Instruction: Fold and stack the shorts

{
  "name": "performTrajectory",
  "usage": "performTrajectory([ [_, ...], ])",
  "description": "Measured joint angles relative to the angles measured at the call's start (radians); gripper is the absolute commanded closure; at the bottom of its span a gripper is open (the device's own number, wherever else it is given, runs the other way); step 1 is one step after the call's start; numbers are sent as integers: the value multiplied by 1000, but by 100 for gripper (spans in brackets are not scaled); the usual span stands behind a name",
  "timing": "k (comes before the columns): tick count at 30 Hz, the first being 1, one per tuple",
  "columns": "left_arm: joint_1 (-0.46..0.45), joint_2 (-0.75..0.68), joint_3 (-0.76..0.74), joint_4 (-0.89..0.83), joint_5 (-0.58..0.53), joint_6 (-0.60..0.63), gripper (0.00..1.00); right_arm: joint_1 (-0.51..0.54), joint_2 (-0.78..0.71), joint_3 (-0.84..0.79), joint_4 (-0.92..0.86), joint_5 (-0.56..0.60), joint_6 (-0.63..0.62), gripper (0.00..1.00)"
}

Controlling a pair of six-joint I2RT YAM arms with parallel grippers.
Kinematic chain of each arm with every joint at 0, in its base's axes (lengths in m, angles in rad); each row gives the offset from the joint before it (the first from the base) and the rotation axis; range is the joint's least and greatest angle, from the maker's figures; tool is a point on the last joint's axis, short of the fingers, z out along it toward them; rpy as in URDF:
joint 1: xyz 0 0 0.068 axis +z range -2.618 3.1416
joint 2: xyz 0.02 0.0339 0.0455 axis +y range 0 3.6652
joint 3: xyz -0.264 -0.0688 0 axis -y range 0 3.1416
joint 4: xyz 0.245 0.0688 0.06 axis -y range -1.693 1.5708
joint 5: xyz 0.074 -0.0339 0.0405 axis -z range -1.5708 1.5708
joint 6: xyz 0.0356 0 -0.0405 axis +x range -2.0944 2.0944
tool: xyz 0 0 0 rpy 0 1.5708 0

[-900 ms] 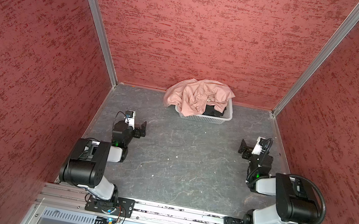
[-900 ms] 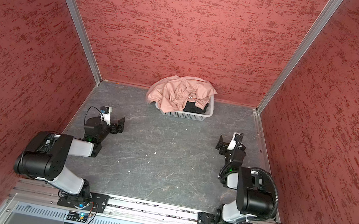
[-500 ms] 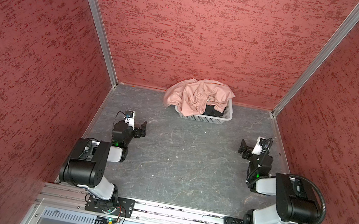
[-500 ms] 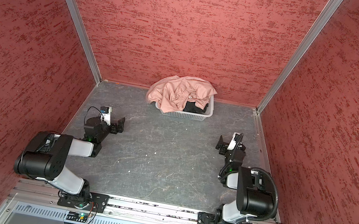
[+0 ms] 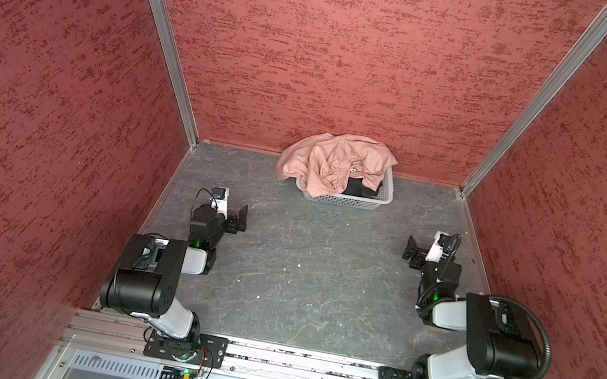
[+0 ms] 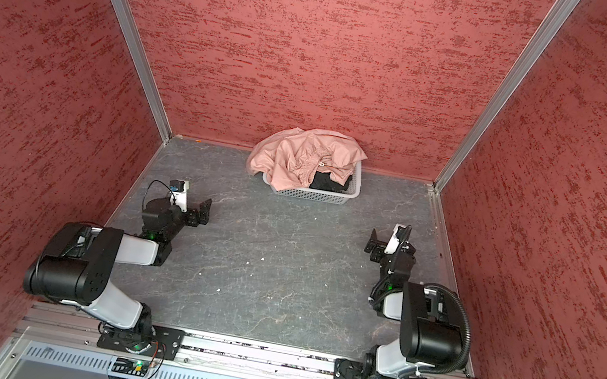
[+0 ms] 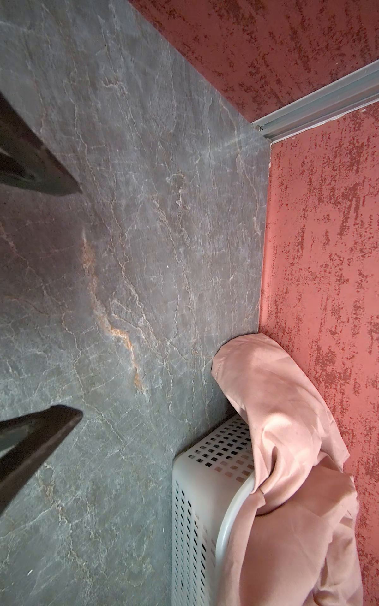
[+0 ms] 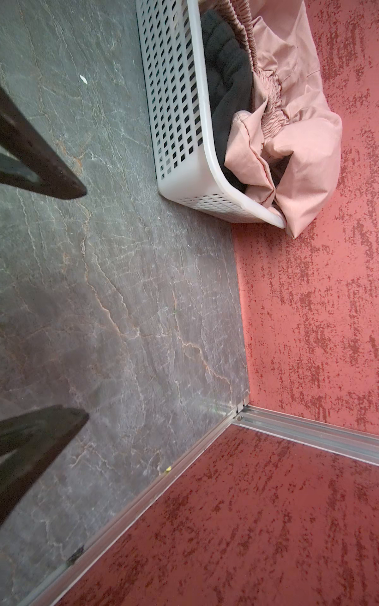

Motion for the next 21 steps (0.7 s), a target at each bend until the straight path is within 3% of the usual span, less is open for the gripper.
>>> performTrajectory([
  [5, -1, -3, 1, -7, -1, 0, 1, 0, -1, 1, -2, 0, 0, 6],
  [8, -12, -59, 29, -122, -28, 0, 1, 0, -30, 30, -79, -3, -5, 11],
  [16, -93, -377, 253, -584, -49, -127, 1, 21, -364, 302, -556, -84, 23, 11],
  [21, -224, -427, 365, -832, -36, -169, 1, 161, -329, 611, -861, -166, 11, 12],
])
